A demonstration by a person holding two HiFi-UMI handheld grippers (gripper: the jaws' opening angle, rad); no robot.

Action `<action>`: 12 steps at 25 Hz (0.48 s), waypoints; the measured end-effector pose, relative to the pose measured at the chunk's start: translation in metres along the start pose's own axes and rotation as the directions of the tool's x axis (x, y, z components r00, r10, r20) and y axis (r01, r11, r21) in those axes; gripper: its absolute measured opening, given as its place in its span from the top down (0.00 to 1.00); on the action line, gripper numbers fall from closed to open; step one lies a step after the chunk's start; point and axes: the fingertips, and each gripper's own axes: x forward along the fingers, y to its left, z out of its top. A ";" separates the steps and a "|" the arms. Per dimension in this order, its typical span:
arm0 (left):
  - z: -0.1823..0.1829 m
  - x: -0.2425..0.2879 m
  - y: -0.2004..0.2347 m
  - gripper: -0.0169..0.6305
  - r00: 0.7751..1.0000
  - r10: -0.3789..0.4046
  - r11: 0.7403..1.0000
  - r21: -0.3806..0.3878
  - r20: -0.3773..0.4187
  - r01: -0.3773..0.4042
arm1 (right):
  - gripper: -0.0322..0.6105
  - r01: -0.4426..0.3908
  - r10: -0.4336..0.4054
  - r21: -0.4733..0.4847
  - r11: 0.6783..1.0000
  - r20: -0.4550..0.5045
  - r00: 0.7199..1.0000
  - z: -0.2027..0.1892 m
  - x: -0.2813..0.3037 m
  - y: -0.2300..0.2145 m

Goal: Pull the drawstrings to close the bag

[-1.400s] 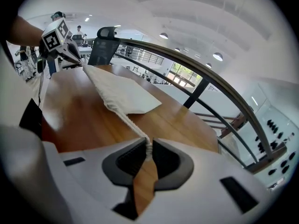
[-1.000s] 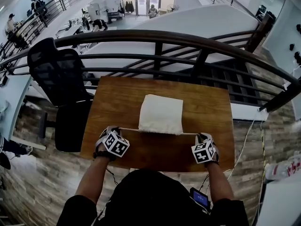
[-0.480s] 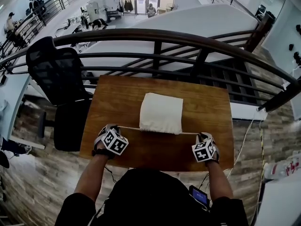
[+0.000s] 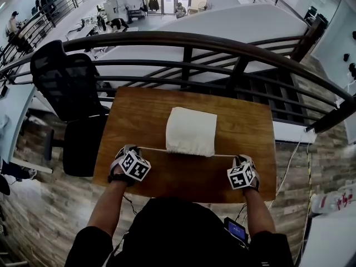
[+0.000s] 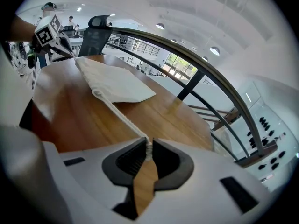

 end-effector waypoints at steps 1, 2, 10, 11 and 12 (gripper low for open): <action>0.000 0.000 0.000 0.91 1.000 0.002 1.000 0.001 -0.001 -0.002 | 0.89 0.001 -0.001 0.001 1.000 0.000 1.000 0.000 0.001 -0.001; -0.001 0.001 0.000 0.91 1.000 0.004 1.000 0.001 -0.002 -0.004 | 0.89 0.002 -0.002 0.002 1.000 0.000 1.000 0.000 0.001 -0.002; 0.004 0.008 0.006 0.91 1.000 0.014 1.000 -0.012 -0.009 -0.014 | 0.89 0.008 -0.008 0.016 1.000 -0.014 1.000 -0.002 0.009 -0.009; 0.004 0.009 0.006 0.91 1.000 0.015 1.000 -0.013 -0.010 -0.015 | 0.89 0.010 -0.009 0.018 1.000 -0.015 1.000 -0.003 0.010 -0.010; 0.003 0.010 0.007 0.91 1.000 0.014 1.000 -0.015 -0.011 -0.015 | 0.89 0.013 -0.013 0.017 1.000 -0.015 1.000 -0.003 0.011 -0.011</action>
